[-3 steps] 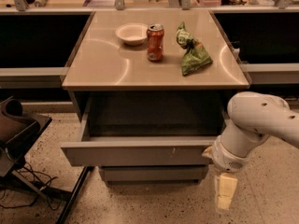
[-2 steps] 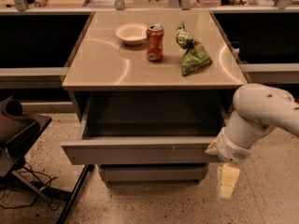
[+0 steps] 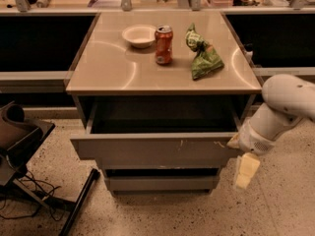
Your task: Close top drawer
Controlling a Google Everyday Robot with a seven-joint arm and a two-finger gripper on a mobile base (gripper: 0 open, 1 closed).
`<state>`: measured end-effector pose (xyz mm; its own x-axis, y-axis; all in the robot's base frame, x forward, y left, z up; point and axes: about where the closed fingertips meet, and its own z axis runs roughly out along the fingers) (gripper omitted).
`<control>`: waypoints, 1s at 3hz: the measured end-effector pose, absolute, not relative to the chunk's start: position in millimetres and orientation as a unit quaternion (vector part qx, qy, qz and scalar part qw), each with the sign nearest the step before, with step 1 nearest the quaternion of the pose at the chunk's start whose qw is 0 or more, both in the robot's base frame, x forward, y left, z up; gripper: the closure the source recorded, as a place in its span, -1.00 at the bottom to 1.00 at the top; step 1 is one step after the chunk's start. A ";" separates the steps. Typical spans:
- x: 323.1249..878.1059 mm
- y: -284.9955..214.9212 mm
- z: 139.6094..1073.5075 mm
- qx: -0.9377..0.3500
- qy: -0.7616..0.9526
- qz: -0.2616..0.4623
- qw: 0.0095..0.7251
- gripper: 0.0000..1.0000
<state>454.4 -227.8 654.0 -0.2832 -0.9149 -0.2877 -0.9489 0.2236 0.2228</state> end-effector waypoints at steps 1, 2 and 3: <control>488.0 -238.2 675.8 -0.589 0.788 0.159 0.080 -1.00; 487.9 -238.2 675.8 -0.589 0.788 0.159 0.080 -1.00; 504.3 -235.3 674.3 -0.598 0.779 0.171 0.080 -1.00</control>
Offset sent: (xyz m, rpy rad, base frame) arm 0.0318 -0.0127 0.0184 0.0062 -0.0623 -0.0381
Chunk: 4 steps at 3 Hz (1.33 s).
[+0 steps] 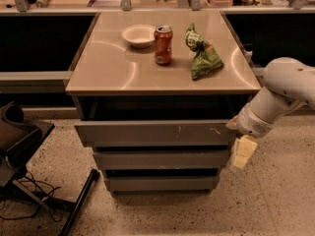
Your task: Close top drawer
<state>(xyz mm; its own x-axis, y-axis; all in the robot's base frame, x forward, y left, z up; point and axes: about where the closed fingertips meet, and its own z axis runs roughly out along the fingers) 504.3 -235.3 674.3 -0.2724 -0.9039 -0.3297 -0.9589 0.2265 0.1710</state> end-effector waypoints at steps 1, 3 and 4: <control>518.8 -242.0 670.2 -0.599 0.774 0.191 0.080 -1.00; 561.7 -289.2 688.9 -0.543 0.787 0.239 0.169 -1.00; 561.7 -289.2 688.9 -0.543 0.787 0.239 0.169 -1.00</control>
Offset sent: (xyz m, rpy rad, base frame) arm 0.1111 -0.0804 0.0455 0.2943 -0.0944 -0.1782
